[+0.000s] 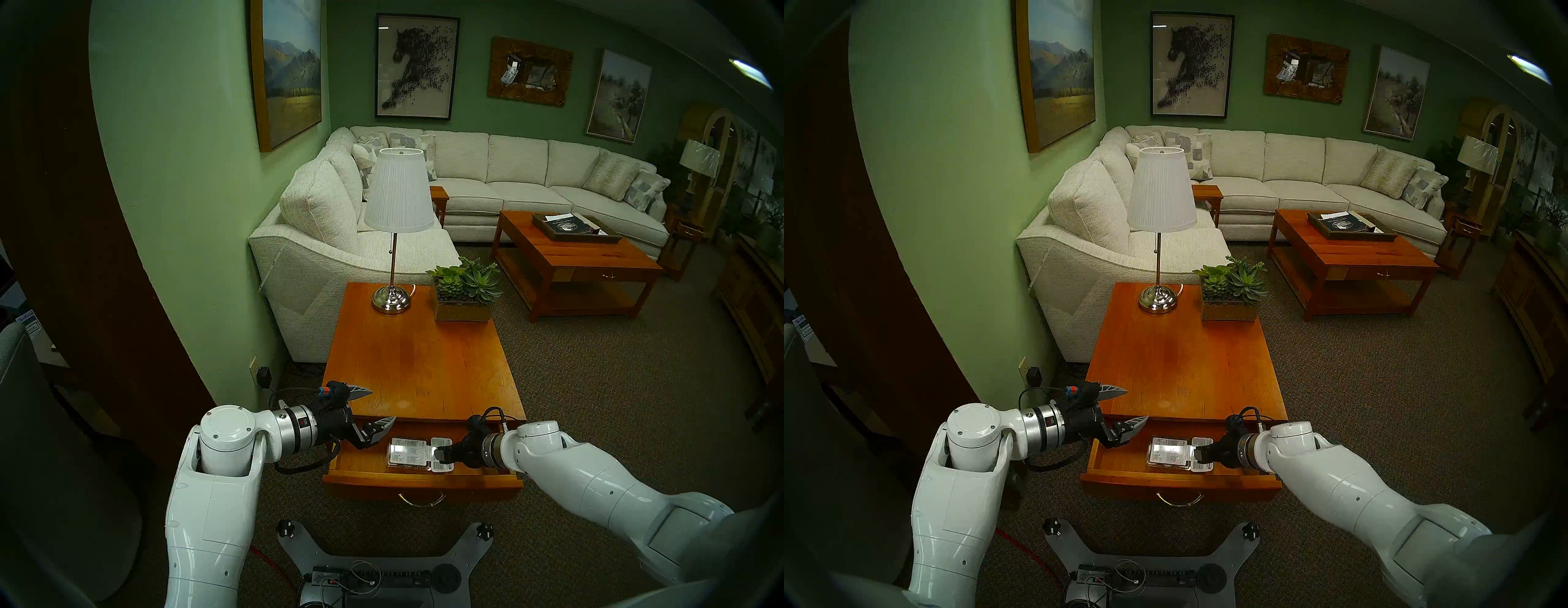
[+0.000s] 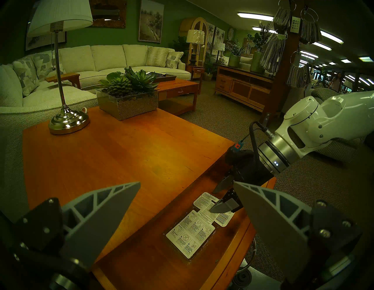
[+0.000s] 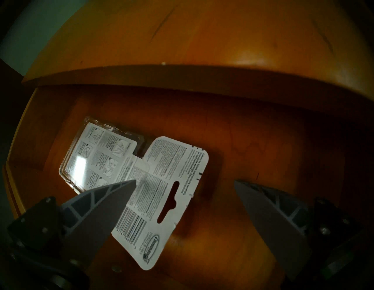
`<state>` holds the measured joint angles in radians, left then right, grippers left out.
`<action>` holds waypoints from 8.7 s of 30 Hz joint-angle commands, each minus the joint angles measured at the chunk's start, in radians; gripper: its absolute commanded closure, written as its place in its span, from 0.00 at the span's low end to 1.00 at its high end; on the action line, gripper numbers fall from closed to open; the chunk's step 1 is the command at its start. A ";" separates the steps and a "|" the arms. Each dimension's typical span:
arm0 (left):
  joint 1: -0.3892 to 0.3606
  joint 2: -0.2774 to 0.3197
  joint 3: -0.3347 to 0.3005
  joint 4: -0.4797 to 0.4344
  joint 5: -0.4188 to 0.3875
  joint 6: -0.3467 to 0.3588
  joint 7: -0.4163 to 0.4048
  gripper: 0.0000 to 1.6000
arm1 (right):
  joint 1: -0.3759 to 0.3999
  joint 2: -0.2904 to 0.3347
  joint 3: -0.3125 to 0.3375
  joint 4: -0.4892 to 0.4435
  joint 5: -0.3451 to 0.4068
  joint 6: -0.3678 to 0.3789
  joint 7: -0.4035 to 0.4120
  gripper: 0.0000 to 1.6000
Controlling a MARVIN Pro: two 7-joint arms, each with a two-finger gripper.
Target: Open the drawer, take out the contents and close the drawer
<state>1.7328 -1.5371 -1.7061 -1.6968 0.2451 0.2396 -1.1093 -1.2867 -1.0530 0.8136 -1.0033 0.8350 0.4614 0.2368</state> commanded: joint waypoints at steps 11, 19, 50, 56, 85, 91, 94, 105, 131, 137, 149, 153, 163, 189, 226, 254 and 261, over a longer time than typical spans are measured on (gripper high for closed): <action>-0.024 -0.007 0.000 -0.025 -0.004 -0.003 -0.003 0.00 | 0.085 -0.031 -0.018 0.041 -0.025 0.003 0.066 1.00; -0.024 -0.008 -0.001 -0.025 -0.002 -0.003 -0.005 0.00 | 0.049 0.013 -0.009 -0.051 -0.030 0.002 0.055 1.00; -0.025 -0.015 -0.006 -0.025 0.005 -0.004 -0.011 0.00 | -0.092 0.159 0.069 -0.336 0.025 0.061 -0.085 0.00; -0.025 -0.017 -0.007 -0.025 0.007 -0.004 -0.012 0.00 | -0.057 0.133 0.063 -0.262 0.030 0.069 -0.064 0.00; -0.026 -0.023 -0.012 -0.024 0.014 -0.007 -0.018 0.00 | 0.096 -0.011 -0.012 0.018 -0.026 0.049 0.089 0.00; -0.026 -0.024 -0.013 -0.025 0.015 -0.007 -0.019 0.00 | 0.110 -0.017 -0.024 0.054 -0.038 0.031 0.132 1.00; -0.026 -0.025 -0.014 -0.025 0.015 -0.007 -0.020 0.00 | 0.101 -0.002 -0.026 0.039 -0.044 0.019 0.146 1.00; -0.027 -0.027 -0.015 -0.024 0.018 -0.008 -0.022 0.00 | 0.019 0.100 -0.006 -0.142 -0.043 -0.010 0.165 1.00; -0.026 -0.031 -0.019 -0.016 0.027 -0.013 -0.025 0.00 | -0.061 0.249 0.009 -0.437 -0.066 -0.118 0.242 1.00; -0.027 -0.032 -0.020 -0.016 0.029 -0.014 -0.025 0.00 | -0.054 0.282 0.027 -0.509 -0.077 -0.141 0.245 1.00; -0.028 -0.035 -0.021 -0.015 0.031 -0.016 -0.027 0.00 | 0.001 0.342 0.105 -0.656 -0.100 -0.144 0.225 1.00; -0.028 -0.035 -0.022 -0.016 0.032 -0.017 -0.028 0.00 | 0.015 0.366 0.140 -0.704 -0.099 -0.127 0.209 1.00; -0.029 -0.039 -0.025 -0.020 0.032 -0.015 -0.032 0.00 | -0.027 0.427 0.243 -0.788 0.001 0.053 0.056 1.00; -0.030 -0.045 -0.030 -0.024 0.038 -0.013 -0.039 0.00 | 0.051 0.171 0.204 -0.345 0.110 0.054 -0.042 1.00; -0.031 -0.053 -0.036 -0.019 0.048 -0.018 -0.045 0.00 | -0.137 0.346 0.201 -0.546 0.036 -0.031 -0.054 0.00; -0.030 -0.056 -0.040 -0.002 0.062 -0.025 -0.047 0.00 | -0.502 0.598 0.063 -0.910 0.008 -0.052 -0.025 0.00; -0.031 -0.057 -0.041 -0.001 0.064 -0.026 -0.048 0.00 | -0.557 0.659 0.048 -0.995 -0.002 -0.075 -0.042 0.00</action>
<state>1.7247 -1.5903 -1.7493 -1.6770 0.3162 0.2167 -1.1573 -1.7826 -0.4805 0.8572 -1.8979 0.8370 0.4171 0.2115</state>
